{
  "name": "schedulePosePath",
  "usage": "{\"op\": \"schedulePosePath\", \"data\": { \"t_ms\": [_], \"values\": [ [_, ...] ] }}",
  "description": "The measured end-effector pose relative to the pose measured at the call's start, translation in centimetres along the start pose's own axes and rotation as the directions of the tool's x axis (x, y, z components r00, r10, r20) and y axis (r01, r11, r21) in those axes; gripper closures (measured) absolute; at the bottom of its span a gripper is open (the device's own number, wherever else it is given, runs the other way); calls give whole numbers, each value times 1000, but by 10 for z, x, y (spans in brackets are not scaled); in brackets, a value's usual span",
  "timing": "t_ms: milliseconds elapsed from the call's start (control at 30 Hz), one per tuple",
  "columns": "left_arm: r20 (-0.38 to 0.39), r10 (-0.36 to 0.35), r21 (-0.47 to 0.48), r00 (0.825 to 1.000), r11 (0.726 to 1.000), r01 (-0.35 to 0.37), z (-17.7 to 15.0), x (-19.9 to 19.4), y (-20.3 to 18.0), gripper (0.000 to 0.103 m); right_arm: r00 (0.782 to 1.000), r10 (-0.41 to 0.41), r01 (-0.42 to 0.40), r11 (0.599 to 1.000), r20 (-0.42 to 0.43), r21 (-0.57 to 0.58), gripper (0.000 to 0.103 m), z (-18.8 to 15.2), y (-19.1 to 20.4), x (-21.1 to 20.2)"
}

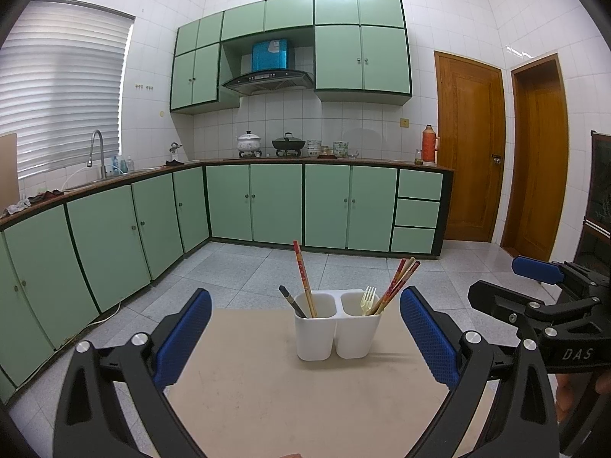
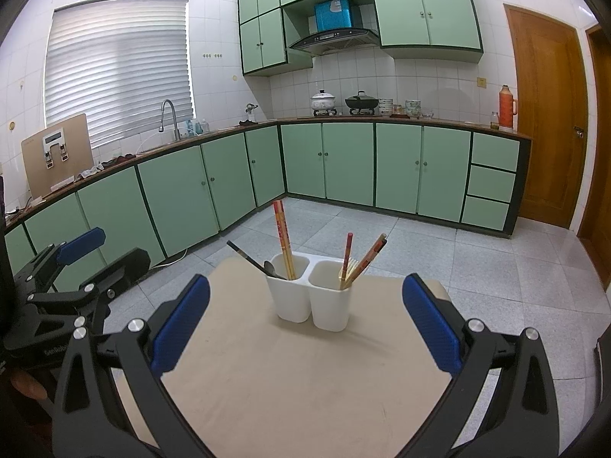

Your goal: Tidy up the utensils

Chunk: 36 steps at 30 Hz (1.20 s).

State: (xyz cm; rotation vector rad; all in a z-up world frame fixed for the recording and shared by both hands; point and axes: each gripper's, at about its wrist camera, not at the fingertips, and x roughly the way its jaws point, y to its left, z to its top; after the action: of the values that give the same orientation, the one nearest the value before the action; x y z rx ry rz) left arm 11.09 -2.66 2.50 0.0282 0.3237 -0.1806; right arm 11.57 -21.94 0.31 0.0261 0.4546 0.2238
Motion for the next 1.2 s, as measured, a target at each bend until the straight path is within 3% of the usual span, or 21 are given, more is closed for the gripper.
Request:
{"op": "schedulePosePath", "data": {
  "t_ms": [1200],
  "values": [
    [-4, 0, 0, 1000, 1000, 0, -3, 0, 4, 6, 1000, 0, 0, 1000, -3, -3, 5, -4, 3, 3]
  ]
}}
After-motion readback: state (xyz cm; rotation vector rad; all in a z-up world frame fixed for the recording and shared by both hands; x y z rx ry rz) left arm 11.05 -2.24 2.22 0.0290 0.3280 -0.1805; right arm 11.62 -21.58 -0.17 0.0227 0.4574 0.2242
